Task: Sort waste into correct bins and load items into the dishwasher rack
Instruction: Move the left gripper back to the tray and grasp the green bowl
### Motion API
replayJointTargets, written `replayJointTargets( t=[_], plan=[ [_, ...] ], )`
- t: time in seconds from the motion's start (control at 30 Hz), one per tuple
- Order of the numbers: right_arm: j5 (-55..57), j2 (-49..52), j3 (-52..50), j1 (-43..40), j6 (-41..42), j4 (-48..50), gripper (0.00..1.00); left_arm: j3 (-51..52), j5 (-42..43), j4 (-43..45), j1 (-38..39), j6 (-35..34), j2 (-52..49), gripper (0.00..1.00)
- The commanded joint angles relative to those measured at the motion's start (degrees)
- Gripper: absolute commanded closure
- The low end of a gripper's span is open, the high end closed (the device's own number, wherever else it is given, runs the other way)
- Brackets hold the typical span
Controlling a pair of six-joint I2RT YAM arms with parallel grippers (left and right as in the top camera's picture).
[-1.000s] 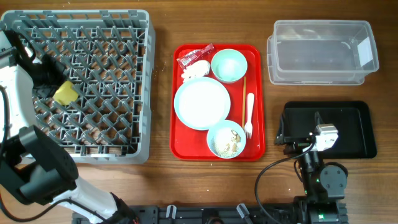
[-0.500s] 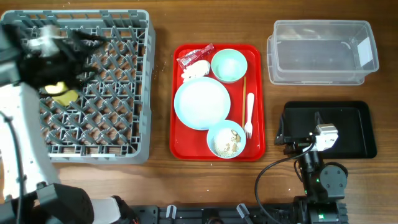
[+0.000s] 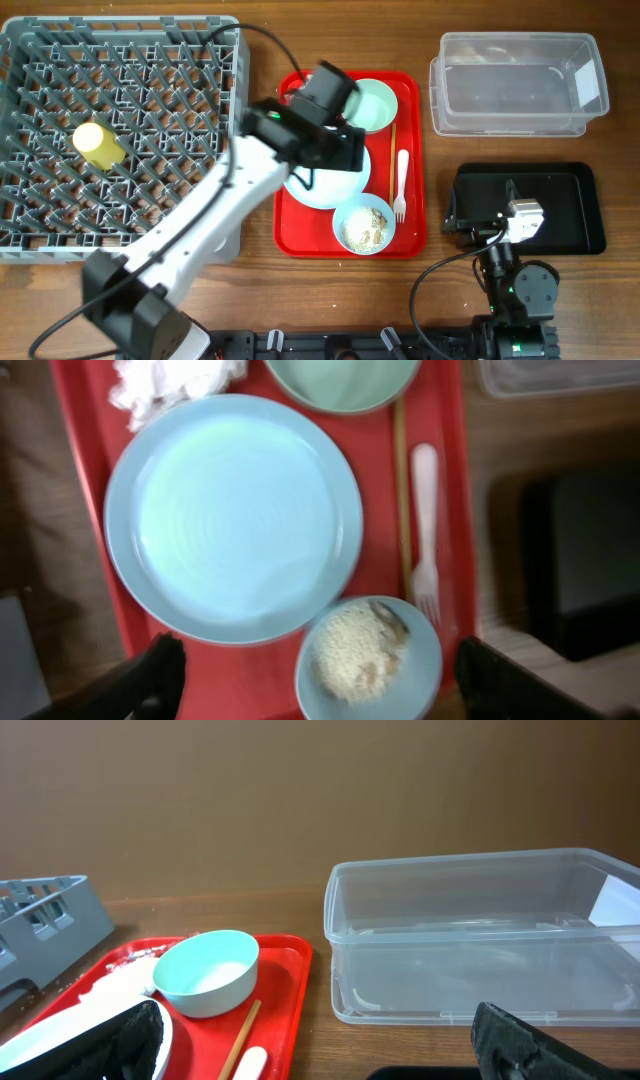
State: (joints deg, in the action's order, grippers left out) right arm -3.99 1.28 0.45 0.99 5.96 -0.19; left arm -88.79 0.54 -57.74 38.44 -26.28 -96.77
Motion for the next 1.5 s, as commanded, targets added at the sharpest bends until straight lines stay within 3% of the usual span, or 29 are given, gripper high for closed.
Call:
replayJointTargets(
  t=[0.0,0.2,0.3,0.43,0.53,0.6,0.73,0.93,1.0,1.2,1.27,1.47],
  plan=[
    [0.59,-0.26,-0.04,0.26,0.20,0.13,0.00,-0.02,-12.13,3.02,4.17,-6.03,-5.27,0.28],
    [0.59,-0.26,-0.04,0.26,0.17,0.13,0.00,-0.02,-11.91,7.91,8.15,-10.25,-13.00,0.21],
    [0.59,-0.26,-0.04,0.26,0.20,0.13,0.00,-0.02,-11.50,10.69,8.70,-10.25,-13.84,0.28],
    [0.59,-0.26,-0.04,0.26,0.20,0.13,0.00,-0.02,-11.52,14.45,8.70,-10.25,-13.88,0.27],
    [0.59,-0.26,-0.04,0.26,0.20,0.13,0.00,-0.02,-11.54,16.50,8.70,-10.25,-14.56,0.31],
    [0.59,-0.26,-0.04,0.26,0.20,0.13,0.00,-0.02,-12.07,18.23,8.70,-10.21,-15.65,0.27],
    [0.59,-0.26,-0.04,0.26,0.20,0.13,0.00,-0.02,-25.24,26.62,7.65,-9.62,-16.50,0.27],
    [0.59,-0.24,-0.04,0.26,0.20,0.13,0.00,-0.02,-22.62,42.10,7.39,15.02,-16.81,0.18],
    [0.59,-0.26,-0.04,0.26,0.20,0.13,0.00,-0.02,-22.64,46.18,7.39,20.37,-17.73,0.00],
    [0.59,-0.26,-0.04,0.26,0.20,0.13,0.00,-0.02,-22.62,51.28,6.62,29.38,-23.47,0.00],
    [0.57,-0.26,-0.04,0.26,0.20,0.13,0.01,-0.02,-21.62,52.26,5.95,30.62,-25.70,0.04],
    [0.59,-0.26,-0.04,0.26,0.20,0.13,0.00,-0.02,-13.77,51.82,5.11,35.12,-29.59,0.33]
  ],
)
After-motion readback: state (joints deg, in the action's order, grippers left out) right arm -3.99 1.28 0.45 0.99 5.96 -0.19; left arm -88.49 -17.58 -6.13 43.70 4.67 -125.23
